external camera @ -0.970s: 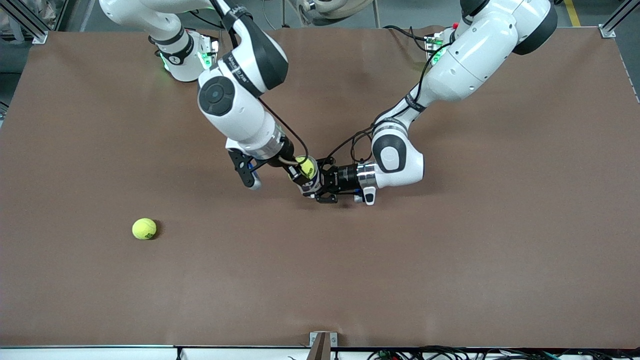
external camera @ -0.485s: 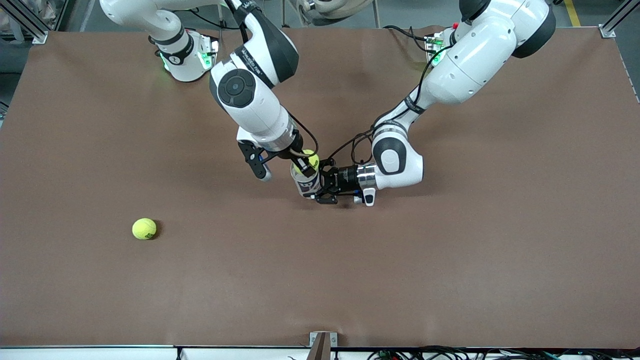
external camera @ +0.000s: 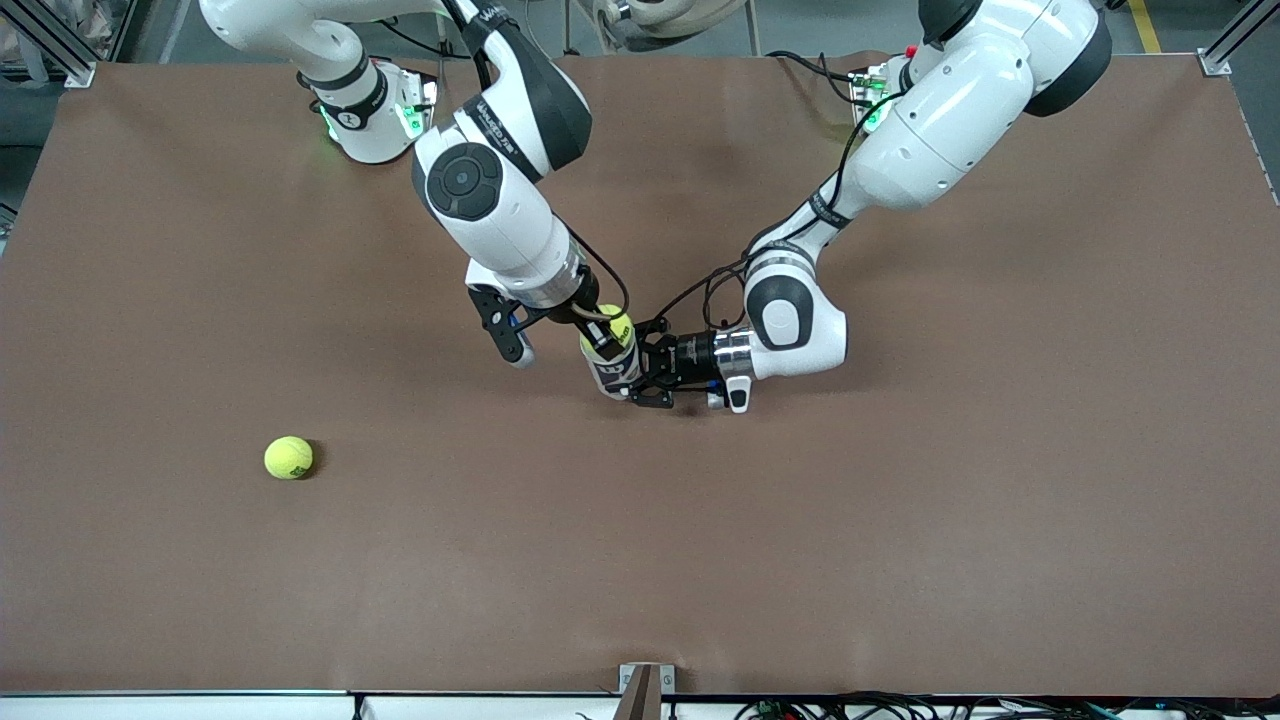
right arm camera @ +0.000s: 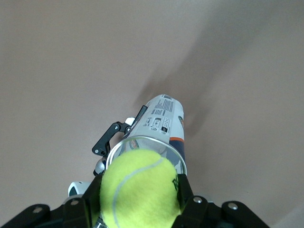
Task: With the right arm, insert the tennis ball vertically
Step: 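Push the ball into the tube opening with the right gripper and release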
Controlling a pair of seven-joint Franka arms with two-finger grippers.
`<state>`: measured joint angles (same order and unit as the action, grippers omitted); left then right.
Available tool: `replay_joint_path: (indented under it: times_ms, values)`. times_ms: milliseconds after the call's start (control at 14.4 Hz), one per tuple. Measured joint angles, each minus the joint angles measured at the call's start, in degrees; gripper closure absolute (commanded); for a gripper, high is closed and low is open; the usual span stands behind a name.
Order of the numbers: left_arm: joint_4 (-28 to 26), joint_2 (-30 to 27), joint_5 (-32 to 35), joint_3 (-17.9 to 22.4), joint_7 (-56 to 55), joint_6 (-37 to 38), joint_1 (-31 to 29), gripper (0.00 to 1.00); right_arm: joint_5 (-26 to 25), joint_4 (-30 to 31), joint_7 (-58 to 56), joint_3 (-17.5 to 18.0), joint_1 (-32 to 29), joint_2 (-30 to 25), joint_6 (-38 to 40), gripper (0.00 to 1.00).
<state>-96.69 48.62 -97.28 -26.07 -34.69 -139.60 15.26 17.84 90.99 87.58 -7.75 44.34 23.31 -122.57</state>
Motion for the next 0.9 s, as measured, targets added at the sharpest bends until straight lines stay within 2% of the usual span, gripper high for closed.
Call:
replay_joint_path:
  times_ms: [69, 139, 208, 277, 901]
  values:
    - [0.0, 0.0, 0.0, 0.0, 0.0, 0.0, 0.0, 0.38, 0.0, 0.0, 0.0, 0.0, 0.0, 0.0, 0.0, 0.81]
    - [0.0, 0.0, 0.0, 0.0, 0.0, 0.0, 0.0, 0.38, 0.0, 0.0, 0.0, 0.0, 0.0, 0.0, 0.0, 0.65]
    - [0.0, 0.0, 0.0, 0.0, 0.0, 0.1, -0.1, 0.38, 0.0, 0.0, 0.0, 0.0, 0.0, 0.0, 0.0, 0.24]
    - [0.0, 0.0, 0.0, 0.0, 0.0, 0.2, -0.1, 0.38, 0.0, 0.0, 0.0, -0.1, 0.0, 0.0, 0.0, 0.00]
    - [0.1, 0.1, -0.7, 0.0, 0.2, 0.7, -0.1, 0.38, -2.7, -0.5, -0.8, -0.5, -0.8, -0.1, -0.2, 0.00]
